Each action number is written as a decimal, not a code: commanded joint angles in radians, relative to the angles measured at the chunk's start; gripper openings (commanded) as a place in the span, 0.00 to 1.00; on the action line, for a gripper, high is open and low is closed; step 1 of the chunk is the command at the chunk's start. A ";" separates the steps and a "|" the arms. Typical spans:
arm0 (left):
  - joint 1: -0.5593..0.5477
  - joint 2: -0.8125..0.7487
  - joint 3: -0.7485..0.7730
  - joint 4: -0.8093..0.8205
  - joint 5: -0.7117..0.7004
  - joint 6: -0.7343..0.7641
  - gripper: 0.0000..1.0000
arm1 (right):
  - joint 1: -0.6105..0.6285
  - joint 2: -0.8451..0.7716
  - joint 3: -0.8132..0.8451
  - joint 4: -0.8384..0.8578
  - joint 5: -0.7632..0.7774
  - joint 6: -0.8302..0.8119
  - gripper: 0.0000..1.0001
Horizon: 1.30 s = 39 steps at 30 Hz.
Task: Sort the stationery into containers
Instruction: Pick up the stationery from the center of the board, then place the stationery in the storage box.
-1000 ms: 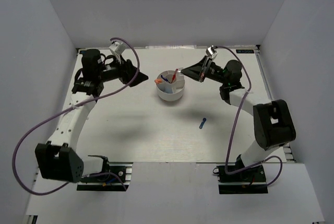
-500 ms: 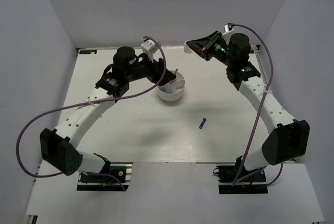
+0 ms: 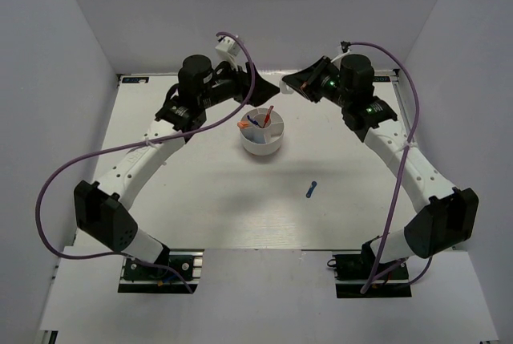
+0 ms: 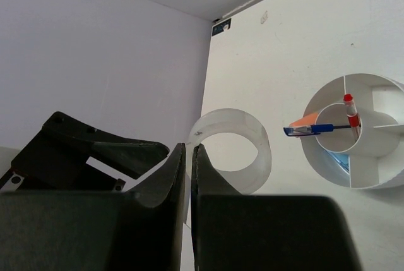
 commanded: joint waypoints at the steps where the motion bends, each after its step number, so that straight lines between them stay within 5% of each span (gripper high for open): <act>1: -0.009 -0.001 0.004 0.036 0.044 -0.046 0.81 | 0.016 -0.032 0.027 0.047 0.022 -0.031 0.00; 25: -0.018 0.021 0.004 -0.040 -0.059 0.068 0.65 | 0.108 -0.001 0.027 0.117 0.016 -0.015 0.00; 35: -0.018 0.016 0.001 -0.028 -0.078 0.040 0.40 | 0.124 -0.024 -0.021 0.117 0.042 -0.032 0.00; 39: -0.018 0.009 -0.007 -0.030 -0.085 0.038 0.19 | 0.122 -0.031 -0.032 0.114 0.044 -0.034 0.00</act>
